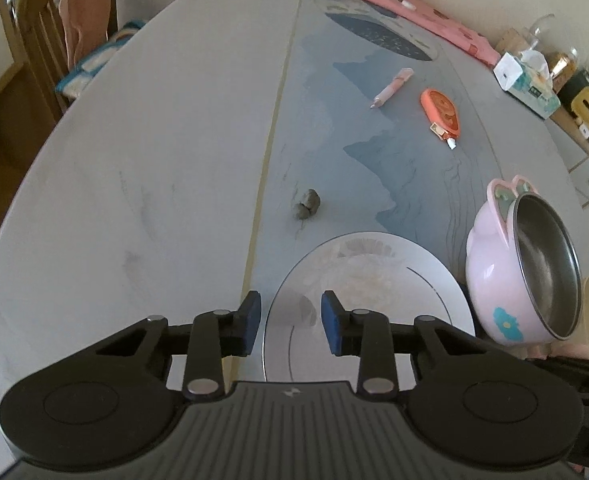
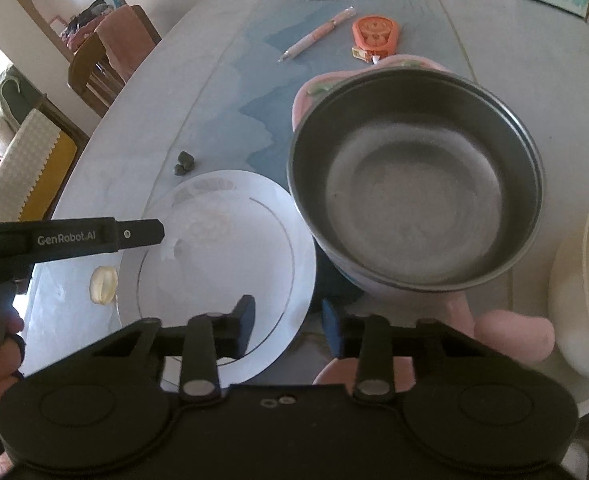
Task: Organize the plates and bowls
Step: 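Close the left gripper on the small white plate's rim, then carry the small white plate and lower it onto the large plate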
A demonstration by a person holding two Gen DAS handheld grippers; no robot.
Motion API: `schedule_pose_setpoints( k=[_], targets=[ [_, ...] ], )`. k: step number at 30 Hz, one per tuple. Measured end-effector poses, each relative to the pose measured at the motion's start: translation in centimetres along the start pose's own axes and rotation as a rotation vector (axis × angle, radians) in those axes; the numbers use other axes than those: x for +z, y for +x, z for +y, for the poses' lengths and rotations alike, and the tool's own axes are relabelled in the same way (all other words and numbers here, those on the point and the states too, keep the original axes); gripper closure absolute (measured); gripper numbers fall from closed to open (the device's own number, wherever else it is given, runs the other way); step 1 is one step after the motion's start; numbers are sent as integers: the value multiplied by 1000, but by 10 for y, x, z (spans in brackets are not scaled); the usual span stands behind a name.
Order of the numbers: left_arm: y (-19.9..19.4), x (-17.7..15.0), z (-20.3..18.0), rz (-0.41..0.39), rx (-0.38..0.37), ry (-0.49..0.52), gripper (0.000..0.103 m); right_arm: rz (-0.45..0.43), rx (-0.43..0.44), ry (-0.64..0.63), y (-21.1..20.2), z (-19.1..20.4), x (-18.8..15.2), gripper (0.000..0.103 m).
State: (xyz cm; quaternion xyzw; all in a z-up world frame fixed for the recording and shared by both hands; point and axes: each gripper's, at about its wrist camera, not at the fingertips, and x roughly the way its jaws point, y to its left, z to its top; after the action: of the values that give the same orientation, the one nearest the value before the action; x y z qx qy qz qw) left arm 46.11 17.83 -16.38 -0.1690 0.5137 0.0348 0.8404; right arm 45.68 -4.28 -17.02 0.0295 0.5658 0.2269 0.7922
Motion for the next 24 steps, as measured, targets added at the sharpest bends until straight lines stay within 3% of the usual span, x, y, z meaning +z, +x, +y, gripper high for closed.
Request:
schedule_pose_setpoints(
  k=[6,9,24],
  targets=[
    [1,-2,10,-1,-30,-43,85,-4,7,23,3,-3,-1,81],
    [1,-2,12,-7,-37,-52,87,-10,1,34,3,-6,-2,88],
    [-8,-11,12,-35,-8,-34,87,-44,-8,-14,-3,4,-2,89]
  ],
)
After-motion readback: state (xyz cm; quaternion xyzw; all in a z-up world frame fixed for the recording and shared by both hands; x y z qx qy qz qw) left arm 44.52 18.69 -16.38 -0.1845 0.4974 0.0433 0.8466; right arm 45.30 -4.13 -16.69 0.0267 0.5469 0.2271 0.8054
